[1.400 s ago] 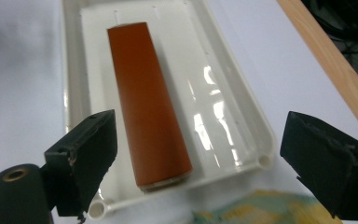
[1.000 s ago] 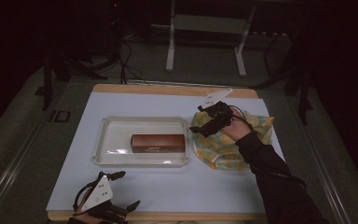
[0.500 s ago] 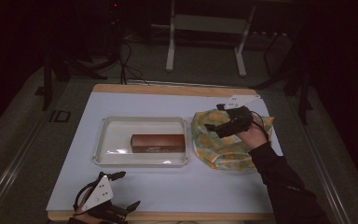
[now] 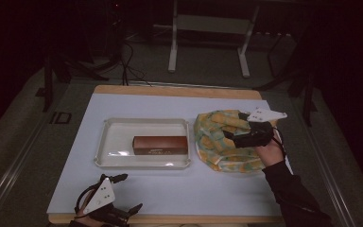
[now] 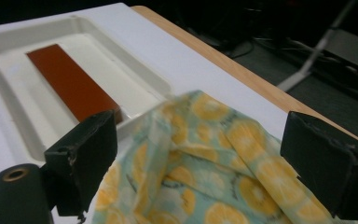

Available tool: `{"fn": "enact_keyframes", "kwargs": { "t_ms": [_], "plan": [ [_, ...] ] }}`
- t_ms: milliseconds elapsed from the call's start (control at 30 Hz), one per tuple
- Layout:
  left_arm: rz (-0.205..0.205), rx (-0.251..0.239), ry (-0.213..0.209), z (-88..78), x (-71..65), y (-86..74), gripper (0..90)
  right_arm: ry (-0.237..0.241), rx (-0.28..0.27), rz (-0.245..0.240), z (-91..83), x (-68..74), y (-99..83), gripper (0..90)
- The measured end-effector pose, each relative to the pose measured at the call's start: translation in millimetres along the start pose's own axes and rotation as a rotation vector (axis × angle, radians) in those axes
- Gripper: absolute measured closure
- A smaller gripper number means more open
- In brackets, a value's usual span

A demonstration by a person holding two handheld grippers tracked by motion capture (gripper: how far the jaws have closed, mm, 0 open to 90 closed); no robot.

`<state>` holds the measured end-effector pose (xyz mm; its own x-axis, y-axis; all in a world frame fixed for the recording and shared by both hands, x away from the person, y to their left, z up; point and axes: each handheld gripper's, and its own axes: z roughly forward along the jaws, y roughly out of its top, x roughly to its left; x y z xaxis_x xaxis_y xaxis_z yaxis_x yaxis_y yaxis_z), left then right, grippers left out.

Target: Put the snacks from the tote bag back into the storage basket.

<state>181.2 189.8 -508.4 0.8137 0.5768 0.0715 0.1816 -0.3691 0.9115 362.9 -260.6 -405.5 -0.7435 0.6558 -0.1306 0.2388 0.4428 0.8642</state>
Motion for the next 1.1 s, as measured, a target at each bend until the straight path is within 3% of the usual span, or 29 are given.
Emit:
{"fn": "enact_keyframes", "kwargs": {
  "t_ms": [300, 967, 1100],
  "plan": [
    [-0.001, 0.000, 0.000, 0.2, 0.0, 0.0, 0.0, -0.099, -0.023, 0.031, -11.1, 9.3, -29.2, 10.9],
    [0.007, 0.012, -0.006, 2.5, -0.6, 0.4, 0.0, -0.187, -0.054, 0.127, -22.2, 22.4, -93.8, 10.9],
    [0.005, 0.006, -0.010, 2.4, -0.7, 0.7, 0.0, -0.203, -0.044, 0.127, -26.5, 24.4, -102.4, 11.0]
  ]
}}
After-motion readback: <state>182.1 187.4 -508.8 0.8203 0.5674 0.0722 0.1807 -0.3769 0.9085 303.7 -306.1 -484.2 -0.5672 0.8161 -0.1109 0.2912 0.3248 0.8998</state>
